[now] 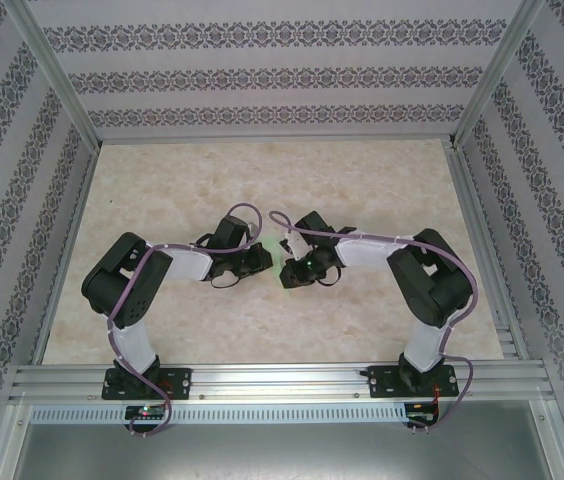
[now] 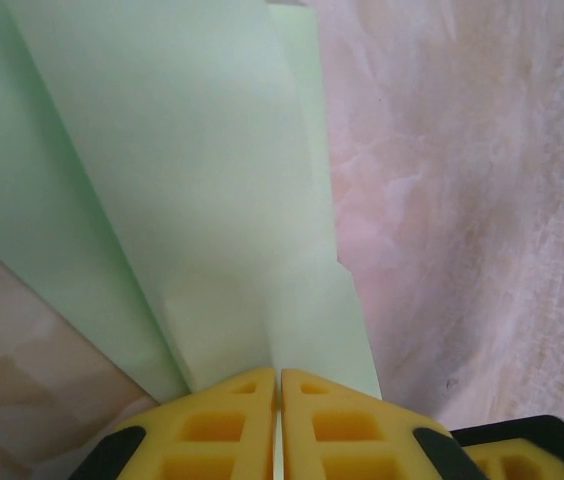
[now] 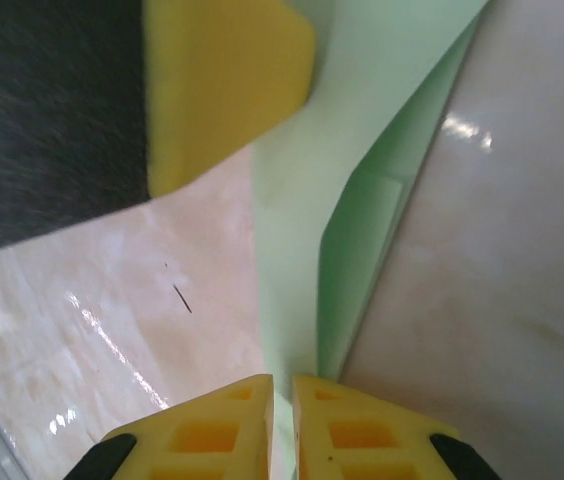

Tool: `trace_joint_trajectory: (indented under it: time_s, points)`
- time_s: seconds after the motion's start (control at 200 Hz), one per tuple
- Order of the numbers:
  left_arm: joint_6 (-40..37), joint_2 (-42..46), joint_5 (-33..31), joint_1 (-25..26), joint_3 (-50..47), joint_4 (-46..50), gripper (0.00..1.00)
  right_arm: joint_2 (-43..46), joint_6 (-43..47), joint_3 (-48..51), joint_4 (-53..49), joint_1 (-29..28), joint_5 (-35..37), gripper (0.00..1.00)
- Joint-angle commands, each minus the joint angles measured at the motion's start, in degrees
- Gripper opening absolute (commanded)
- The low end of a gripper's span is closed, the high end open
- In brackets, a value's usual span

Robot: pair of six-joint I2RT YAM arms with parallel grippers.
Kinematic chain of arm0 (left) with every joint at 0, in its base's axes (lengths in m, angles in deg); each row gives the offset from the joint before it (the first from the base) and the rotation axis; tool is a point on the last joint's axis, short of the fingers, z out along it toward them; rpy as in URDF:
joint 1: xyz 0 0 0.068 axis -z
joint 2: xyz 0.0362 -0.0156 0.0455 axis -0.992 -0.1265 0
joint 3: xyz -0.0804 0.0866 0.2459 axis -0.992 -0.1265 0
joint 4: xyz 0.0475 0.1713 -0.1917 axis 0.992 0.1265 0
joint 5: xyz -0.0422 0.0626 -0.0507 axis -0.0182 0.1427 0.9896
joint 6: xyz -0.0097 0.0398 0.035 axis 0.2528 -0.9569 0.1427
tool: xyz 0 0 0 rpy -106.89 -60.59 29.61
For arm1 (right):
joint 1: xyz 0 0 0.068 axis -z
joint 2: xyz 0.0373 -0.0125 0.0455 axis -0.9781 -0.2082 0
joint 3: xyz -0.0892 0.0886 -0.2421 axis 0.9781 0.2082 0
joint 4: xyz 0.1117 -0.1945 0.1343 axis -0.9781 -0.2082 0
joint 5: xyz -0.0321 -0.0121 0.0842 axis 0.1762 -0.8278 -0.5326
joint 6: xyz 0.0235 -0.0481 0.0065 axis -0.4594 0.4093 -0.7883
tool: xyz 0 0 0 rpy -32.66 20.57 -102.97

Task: Fold a paper plane with a square sheet of paper (pick it up from the middle)
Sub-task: Fold the wing for the fifth time at the center of the table.

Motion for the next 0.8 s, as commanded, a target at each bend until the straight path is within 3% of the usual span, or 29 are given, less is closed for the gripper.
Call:
trace_joint_trajectory:
  time_s: [0.0,0.794]
  points:
    - [-0.15,-2.43,-5.47,0.29,-0.93,6.64,0.11,4.06,-2.58,1.66,5.02,-1.22,4.09,0.15]
    - [-0.45,-5.45,-11.31,0.48,2.98,16.76,0.1,0.73,-1.73,0.29,0.11,-4.15,6.84,0.14]
